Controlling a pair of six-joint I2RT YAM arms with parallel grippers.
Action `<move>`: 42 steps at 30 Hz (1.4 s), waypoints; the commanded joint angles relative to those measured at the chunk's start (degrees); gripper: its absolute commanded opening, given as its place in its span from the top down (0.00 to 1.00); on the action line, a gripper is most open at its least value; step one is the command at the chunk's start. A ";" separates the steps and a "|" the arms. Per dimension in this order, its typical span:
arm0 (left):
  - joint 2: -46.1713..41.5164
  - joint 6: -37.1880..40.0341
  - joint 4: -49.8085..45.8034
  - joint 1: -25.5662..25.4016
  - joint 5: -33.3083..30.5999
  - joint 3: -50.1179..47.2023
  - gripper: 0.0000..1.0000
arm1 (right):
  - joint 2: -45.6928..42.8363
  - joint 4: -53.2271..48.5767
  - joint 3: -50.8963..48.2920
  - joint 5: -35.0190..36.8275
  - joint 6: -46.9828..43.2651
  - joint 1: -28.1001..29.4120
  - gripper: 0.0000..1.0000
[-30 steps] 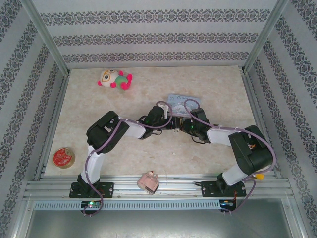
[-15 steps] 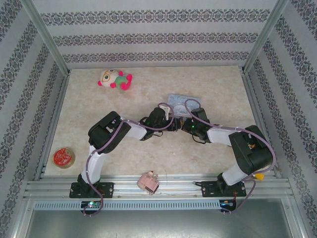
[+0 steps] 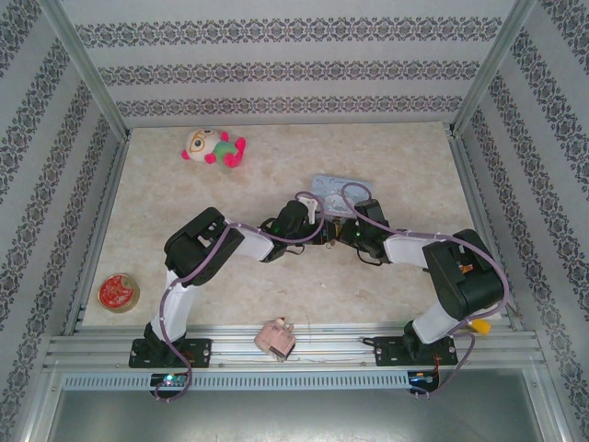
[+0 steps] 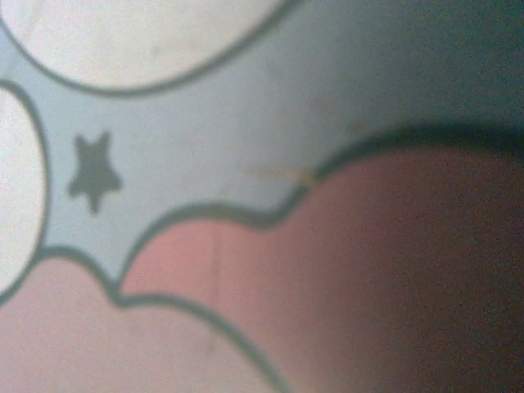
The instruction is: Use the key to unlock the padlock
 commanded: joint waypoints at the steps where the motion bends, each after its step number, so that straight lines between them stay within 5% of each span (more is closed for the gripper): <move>1: -0.73 -1.62 -1.62 -0.53 -2.16 -2.85 0.99 | -1.08 -3.17 2.03 1.30 -3.11 -1.17 0.95; 13: -7.11 -5.01 4.48 -0.78 -10.17 -13.19 1.00 | 5.88 -4.38 10.99 -4.49 -6.97 -2.66 0.94; 21: -6.64 -14.86 9.05 -0.92 -15.92 -15.54 1.00 | 6.20 -3.17 11.94 -5.20 -7.43 -0.87 0.92; 30: -8.87 -25.76 2.18 -0.40 -16.30 -13.51 1.00 | -5.18 -2.39 0.13 3.51 -11.47 4.04 0.80; 42: -9.60 -29.48 -3.03 0.84 -13.07 -12.28 1.00 | -9.42 -1.69 -2.04 20.13 -20.25 19.66 0.70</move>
